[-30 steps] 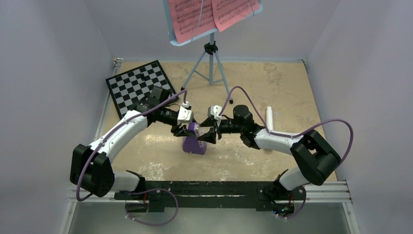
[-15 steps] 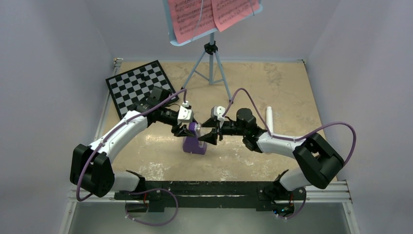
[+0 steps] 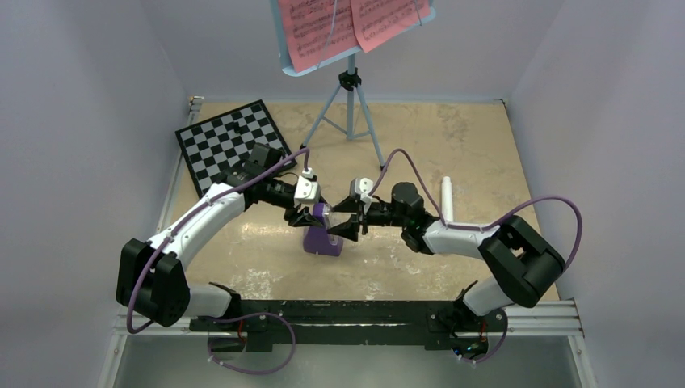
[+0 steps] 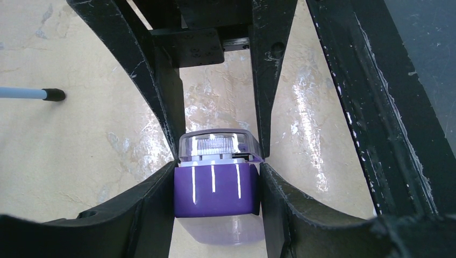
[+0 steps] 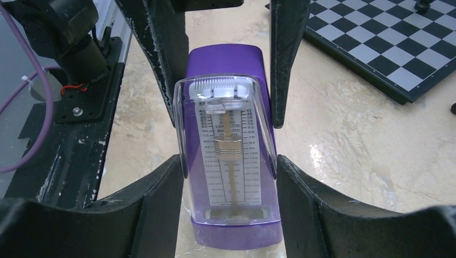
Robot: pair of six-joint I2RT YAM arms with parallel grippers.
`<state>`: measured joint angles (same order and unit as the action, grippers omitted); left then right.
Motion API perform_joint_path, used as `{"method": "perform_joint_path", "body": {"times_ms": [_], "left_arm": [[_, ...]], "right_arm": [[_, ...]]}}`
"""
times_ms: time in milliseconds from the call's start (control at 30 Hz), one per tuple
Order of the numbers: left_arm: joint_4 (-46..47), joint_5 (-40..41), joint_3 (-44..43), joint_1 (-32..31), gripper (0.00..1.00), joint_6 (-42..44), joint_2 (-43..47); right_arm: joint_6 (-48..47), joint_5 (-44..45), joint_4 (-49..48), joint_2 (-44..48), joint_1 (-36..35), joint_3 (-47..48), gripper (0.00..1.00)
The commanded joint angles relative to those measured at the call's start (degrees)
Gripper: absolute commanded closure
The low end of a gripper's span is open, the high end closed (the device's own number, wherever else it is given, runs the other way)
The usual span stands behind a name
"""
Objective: Pack up the instrument practice props
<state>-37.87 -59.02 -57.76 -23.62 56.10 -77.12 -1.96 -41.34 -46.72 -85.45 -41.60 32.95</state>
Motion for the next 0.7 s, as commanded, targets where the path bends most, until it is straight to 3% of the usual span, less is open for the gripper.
{"method": "perform_joint_path", "body": {"times_ms": [0,433,567,667], "left_arm": [[-3.8,5.6,2.0,-0.3,0.99,2.1,-3.1],[-6.5,5.2,1.5,0.1,1.0,5.8,-3.2],[-6.9,5.0,1.4,0.1,1.0,5.0,-3.5],[-6.4,4.5,1.3,0.1,1.0,4.7,-3.6]], "right_arm": [[-2.0,1.0,-2.9,-0.6,-1.3,-2.0,1.0],[0.7,2.7,-5.1,-0.9,-1.2,-5.8,1.0],[4.9,9.4,-2.1,-0.6,-1.2,-4.5,1.0],[4.3,8.8,0.9,-0.4,-1.2,-3.5,1.0]]}}
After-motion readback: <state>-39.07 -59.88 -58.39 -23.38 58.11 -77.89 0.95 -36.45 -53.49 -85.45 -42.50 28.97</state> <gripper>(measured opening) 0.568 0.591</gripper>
